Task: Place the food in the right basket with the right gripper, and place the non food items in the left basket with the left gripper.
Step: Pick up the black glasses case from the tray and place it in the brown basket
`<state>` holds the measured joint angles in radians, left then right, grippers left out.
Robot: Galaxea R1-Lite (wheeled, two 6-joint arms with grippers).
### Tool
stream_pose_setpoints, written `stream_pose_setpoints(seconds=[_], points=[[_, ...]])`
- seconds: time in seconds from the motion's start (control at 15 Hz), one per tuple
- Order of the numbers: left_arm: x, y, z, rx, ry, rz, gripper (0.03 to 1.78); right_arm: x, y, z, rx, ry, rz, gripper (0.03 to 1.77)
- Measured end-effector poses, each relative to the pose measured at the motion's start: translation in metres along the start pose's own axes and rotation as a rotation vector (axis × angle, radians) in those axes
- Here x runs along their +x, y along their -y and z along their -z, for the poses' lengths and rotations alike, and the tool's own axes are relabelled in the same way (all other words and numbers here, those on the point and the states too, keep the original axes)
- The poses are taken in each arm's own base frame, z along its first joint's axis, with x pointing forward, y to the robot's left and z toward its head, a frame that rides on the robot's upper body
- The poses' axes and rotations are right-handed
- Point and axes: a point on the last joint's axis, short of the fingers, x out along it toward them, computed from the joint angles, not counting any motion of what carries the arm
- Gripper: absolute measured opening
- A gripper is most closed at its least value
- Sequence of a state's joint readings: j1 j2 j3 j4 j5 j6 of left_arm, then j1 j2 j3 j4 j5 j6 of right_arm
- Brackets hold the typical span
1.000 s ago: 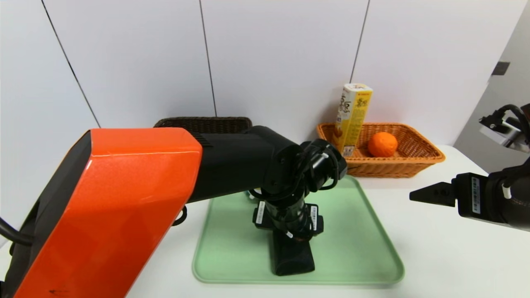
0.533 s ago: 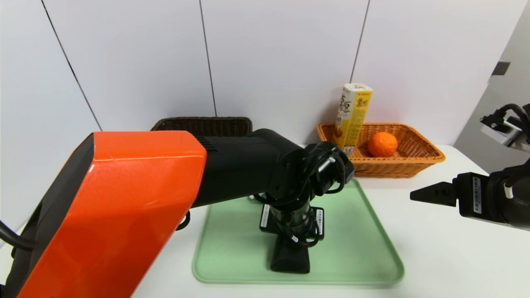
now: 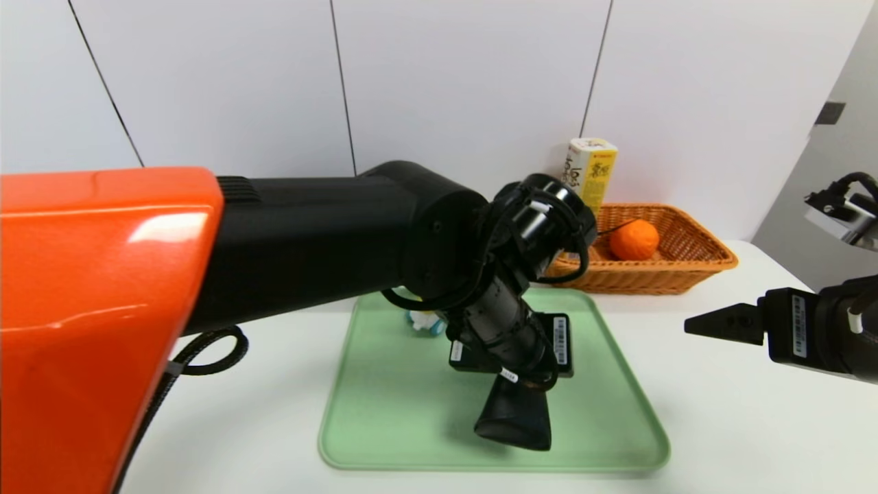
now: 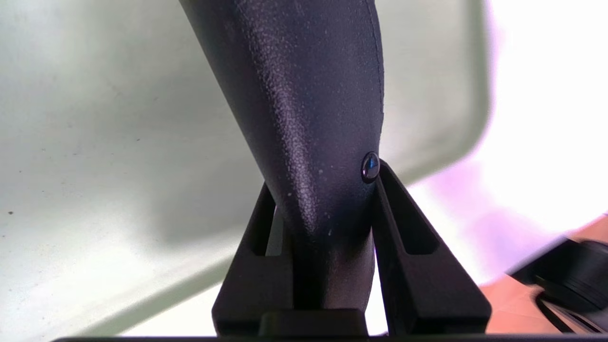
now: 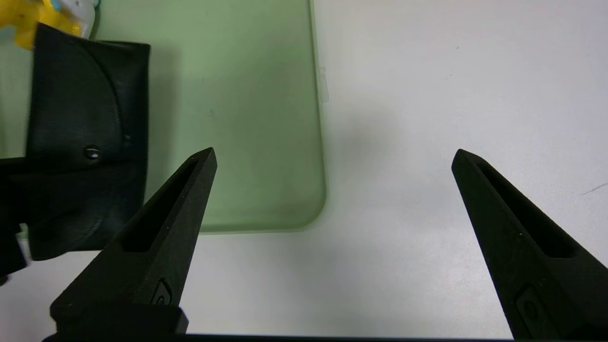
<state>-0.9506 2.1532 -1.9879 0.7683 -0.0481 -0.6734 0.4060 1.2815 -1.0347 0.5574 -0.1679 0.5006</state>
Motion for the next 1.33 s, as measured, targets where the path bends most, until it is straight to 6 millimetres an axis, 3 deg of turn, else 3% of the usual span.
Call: stream_pose_setpoints(seconds=[0.13, 0.4, 0.6, 0.73, 1.0, 1.13, 1.33], points=[[-0.028, 0.006, -0.004, 0.023, 0.044, 0.09, 0.48, 0.001, 0.001, 0.002, -0.002, -0.007, 0.004, 1.71], [-0.108, 0.009, -0.021, 0.057, 0.296, 0.267, 0.47, 0.003, 0.001, 0.003, -0.004, -0.013, 0.008, 1.71], [-0.167, -0.025, -0.046, -0.001, 0.529, 0.296, 0.46, 0.005, 0.001, 0.003, -0.006, -0.021, 0.013, 1.71], [-0.191, -0.054, -0.058, -0.073, 0.617, 0.254, 0.46, 0.007, 0.0, 0.003, -0.007, -0.027, 0.017, 1.71], [-0.211, -0.121, -0.081, -0.38, 0.719, 0.17, 0.45, 0.012, -0.001, 0.003, -0.009, -0.04, 0.025, 1.71], [-0.204, -0.154, -0.093, -0.569, 0.731, 0.141, 0.45, 0.014, -0.001, 0.003, -0.009, -0.047, 0.03, 1.71], [-0.187, -0.184, -0.106, -0.721, 0.721, 0.106, 0.45, 0.016, -0.001, 0.003, -0.008, -0.053, 0.033, 1.71]])
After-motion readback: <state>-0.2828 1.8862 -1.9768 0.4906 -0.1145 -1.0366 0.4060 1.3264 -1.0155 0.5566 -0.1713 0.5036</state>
